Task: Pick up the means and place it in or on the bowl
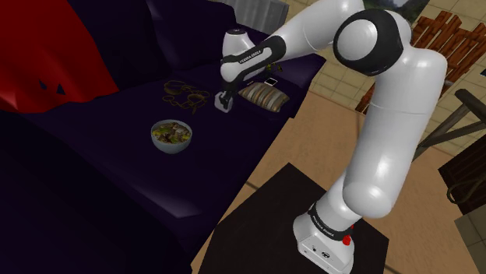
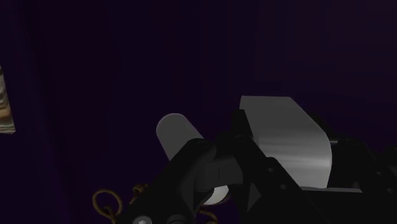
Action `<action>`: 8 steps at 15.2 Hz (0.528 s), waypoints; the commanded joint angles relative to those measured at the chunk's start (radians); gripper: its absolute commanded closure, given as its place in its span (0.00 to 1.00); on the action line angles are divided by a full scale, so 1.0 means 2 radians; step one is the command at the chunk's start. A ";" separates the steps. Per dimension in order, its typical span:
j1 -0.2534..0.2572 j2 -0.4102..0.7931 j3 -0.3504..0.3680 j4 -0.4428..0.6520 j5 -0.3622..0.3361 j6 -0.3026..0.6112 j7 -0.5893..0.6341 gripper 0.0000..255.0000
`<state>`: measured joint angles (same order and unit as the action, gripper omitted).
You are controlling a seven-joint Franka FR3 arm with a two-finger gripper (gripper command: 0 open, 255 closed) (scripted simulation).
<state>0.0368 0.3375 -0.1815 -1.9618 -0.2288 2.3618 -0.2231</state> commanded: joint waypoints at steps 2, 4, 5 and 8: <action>0.027 -0.002 0.010 0.004 -0.006 -0.014 0.038 1.00; 0.042 0.002 0.016 0.012 -0.008 -0.023 0.060 1.00; 0.050 0.004 0.020 0.016 -0.008 -0.028 0.071 1.00; 0.072 0.013 0.030 0.034 -0.010 -0.043 0.101 1.00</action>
<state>0.1642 0.3558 -0.1292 -1.9036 -0.2467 2.2823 -0.0453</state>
